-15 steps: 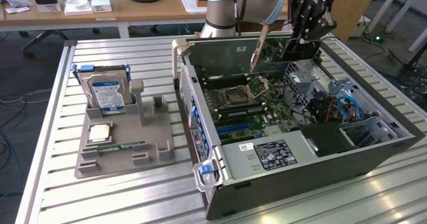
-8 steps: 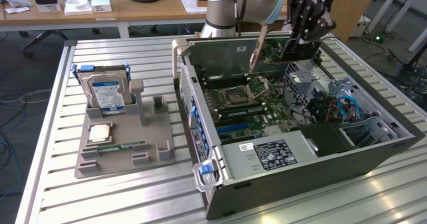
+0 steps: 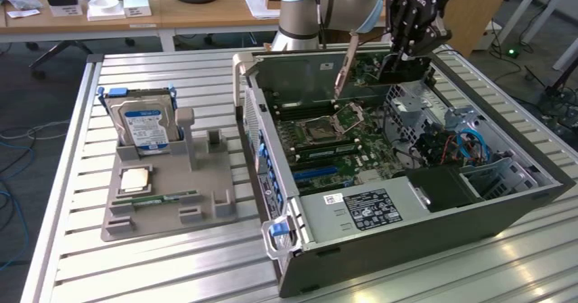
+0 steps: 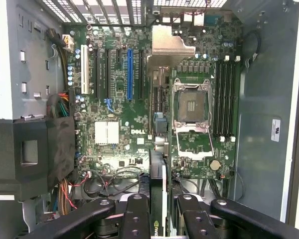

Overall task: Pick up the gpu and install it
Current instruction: 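Insert the gpu into the slot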

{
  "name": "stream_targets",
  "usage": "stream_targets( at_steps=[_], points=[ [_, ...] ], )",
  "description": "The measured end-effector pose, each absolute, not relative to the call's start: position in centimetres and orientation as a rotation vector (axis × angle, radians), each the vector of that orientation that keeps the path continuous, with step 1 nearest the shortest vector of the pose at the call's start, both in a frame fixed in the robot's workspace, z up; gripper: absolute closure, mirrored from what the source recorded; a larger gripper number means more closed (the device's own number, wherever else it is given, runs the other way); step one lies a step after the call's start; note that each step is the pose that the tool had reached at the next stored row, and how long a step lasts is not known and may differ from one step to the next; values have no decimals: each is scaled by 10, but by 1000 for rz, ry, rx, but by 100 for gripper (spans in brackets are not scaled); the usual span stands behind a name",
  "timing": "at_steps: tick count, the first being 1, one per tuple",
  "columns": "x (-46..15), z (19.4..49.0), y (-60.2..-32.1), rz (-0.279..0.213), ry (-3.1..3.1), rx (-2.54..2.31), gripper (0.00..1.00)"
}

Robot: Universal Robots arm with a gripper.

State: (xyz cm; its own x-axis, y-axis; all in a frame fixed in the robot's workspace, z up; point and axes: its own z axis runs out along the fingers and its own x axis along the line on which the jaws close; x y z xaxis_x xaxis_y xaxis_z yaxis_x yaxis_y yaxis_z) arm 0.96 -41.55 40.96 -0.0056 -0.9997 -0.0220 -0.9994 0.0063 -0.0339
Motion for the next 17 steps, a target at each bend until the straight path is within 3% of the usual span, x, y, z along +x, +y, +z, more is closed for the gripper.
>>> stream_targets(
  at_steps=[17],
  points=[
    [5, 409, -415, -13, 2209, -2177, 74]
  ],
)
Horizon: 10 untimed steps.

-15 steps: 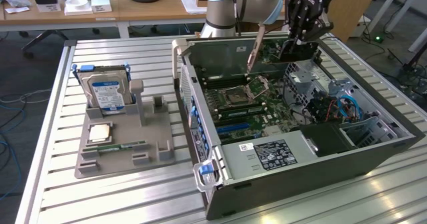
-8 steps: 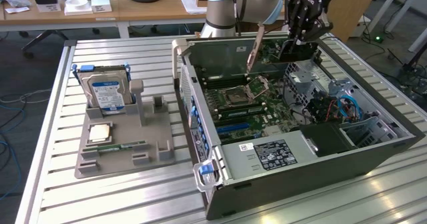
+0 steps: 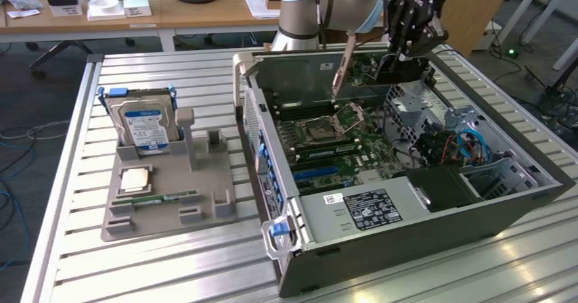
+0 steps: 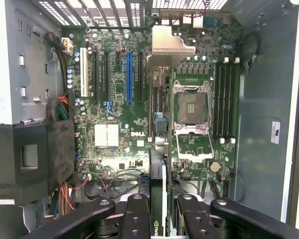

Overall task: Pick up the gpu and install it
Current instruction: 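Insert the gpu into the slot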

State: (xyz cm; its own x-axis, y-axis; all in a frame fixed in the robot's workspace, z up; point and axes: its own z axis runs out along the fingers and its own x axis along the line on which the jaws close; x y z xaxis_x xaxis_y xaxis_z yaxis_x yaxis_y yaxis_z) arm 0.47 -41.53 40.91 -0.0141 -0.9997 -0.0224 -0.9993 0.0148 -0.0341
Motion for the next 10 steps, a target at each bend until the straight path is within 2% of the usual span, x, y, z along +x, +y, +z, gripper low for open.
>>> stream_targets(
  at_steps=[10],
  points=[
    [1, 409, -415, -14, 2215, -2171, 74]
  ],
)
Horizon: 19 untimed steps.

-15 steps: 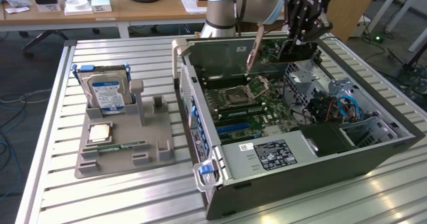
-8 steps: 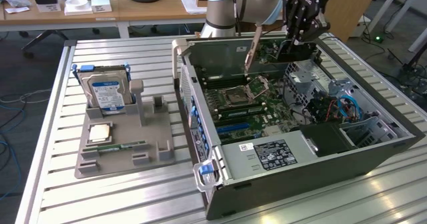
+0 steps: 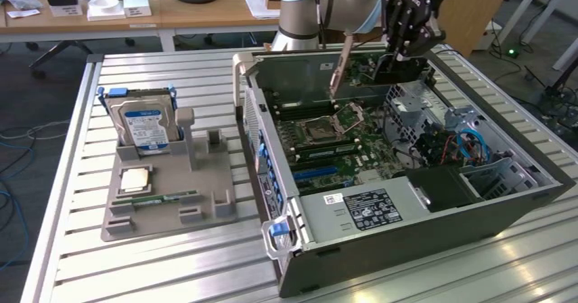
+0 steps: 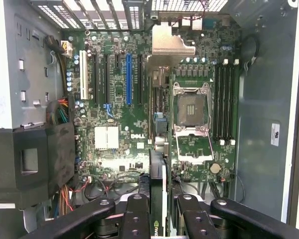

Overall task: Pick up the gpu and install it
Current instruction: 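Insert the gpu into the slot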

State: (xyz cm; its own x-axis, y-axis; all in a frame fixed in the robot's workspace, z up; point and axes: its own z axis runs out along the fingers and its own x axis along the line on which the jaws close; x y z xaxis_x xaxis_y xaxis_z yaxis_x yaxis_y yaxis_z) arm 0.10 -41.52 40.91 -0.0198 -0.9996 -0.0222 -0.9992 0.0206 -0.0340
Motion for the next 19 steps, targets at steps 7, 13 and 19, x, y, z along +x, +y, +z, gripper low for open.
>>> stream_targets(
  at_steps=[7, 13, 19],
  points=[
    [-6, 409, -415, -14, 2216, -2170, 74],
    [-7, 409, -415, -14, 2216, -2170, 74],
    [-8, 409, -415, -14, 2216, -2170, 74]
  ],
)
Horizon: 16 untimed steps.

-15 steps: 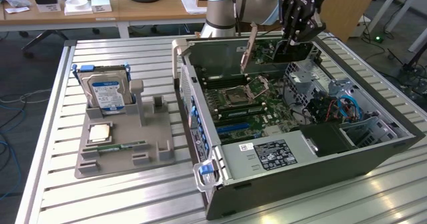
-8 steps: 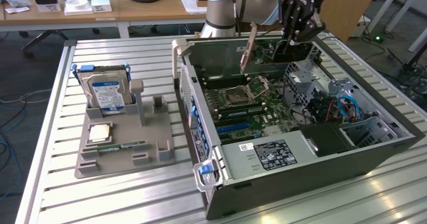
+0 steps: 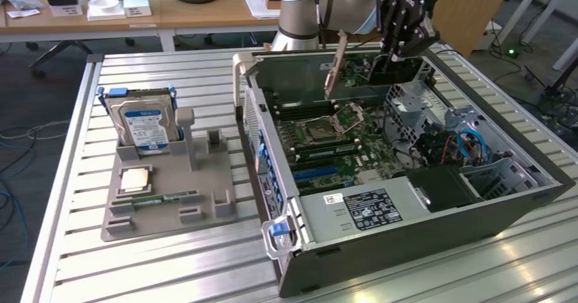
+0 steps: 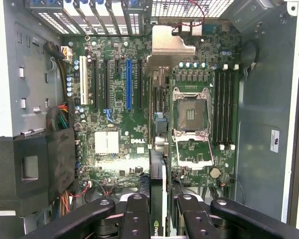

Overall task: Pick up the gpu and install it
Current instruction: 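Insert the gpu into the slot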

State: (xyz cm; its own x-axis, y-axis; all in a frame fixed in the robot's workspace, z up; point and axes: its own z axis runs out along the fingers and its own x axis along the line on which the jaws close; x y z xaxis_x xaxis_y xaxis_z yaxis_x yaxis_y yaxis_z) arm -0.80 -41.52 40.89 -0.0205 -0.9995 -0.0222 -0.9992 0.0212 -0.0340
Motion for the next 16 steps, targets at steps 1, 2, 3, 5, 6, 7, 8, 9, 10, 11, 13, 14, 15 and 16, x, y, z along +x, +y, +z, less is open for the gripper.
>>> stream_targets(
  at_steps=[1, 2, 3, 5, 6, 7, 8, 9, 10, 11, 13, 14, 15, 16],
  points=[
    [-8, 409, -415, -14, 2216, -2170, 74],
    [-8, 409, -415, -14, 2216, -2170, 74],
    [-8, 409, -415, -14, 2216, -2170, 74],
    [-8, 409, -415, -14, 2216, -2170, 74],
    [-8, 409, -415, -14, 2216, -2170, 74],
    [-8, 409, -415, -14, 2216, -2170, 74],
    [-8, 409, -415, -14, 2216, -2170, 74],
    [-8, 409, -415, -13, 2216, -2170, 74],
    [-8, 409, -416, -13, 2216, -2170, 74],
    [-8, 409, -417, -14, 2216, -2170, 74],
    [-9, 409, -419, -14, 2216, -2170, 74],
    [-9, 409, -420, -14, 2216, -2170, 74],
    [-9, 409, -421, -14, 2216, -2170, 74],
    [-9, 409, -423, -14, 2216, -2170, 74]
  ],
)
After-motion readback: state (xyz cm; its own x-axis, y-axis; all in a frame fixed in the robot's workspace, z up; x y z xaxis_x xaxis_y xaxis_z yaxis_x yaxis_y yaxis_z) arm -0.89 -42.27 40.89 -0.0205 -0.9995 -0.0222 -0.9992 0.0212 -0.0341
